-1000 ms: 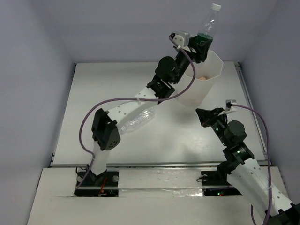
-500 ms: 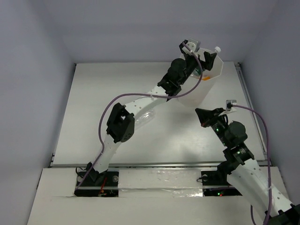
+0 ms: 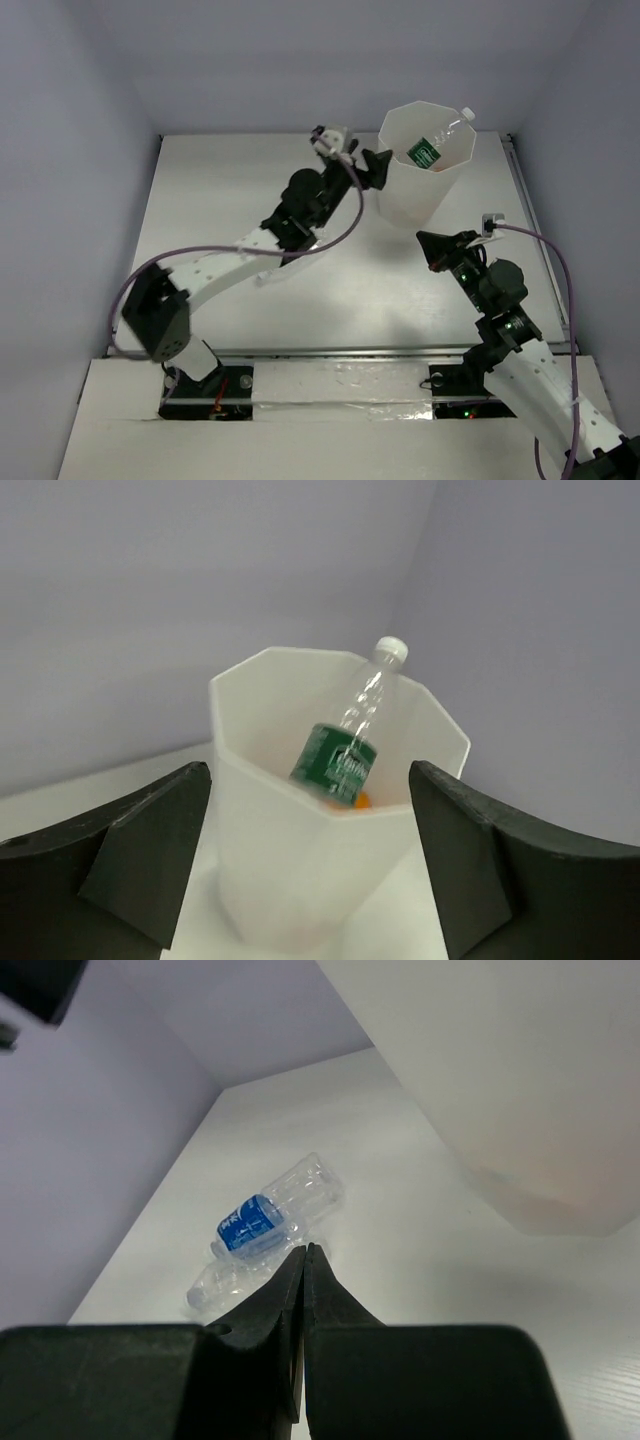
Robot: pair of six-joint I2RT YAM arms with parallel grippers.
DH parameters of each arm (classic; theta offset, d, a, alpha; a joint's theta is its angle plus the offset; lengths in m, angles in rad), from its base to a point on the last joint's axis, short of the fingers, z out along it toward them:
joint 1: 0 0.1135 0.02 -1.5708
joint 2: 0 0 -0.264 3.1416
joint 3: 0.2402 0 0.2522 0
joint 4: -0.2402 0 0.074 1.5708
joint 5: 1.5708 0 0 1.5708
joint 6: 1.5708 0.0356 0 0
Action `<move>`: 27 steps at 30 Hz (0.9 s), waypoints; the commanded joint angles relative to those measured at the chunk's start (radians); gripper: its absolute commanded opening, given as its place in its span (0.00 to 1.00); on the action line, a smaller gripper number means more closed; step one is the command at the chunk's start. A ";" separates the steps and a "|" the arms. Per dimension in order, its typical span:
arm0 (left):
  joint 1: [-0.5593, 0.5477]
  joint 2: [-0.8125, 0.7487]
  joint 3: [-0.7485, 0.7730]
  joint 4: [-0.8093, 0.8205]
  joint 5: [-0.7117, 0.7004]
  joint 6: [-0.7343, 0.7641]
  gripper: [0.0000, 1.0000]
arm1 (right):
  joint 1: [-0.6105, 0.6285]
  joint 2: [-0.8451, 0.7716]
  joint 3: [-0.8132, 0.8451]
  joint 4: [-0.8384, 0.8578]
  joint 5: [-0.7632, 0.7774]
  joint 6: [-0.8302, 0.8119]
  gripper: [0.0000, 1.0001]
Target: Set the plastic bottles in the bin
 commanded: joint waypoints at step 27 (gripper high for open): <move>0.017 -0.048 -0.459 -0.433 -0.305 -0.048 0.86 | 0.003 0.009 0.006 0.047 -0.018 -0.005 0.18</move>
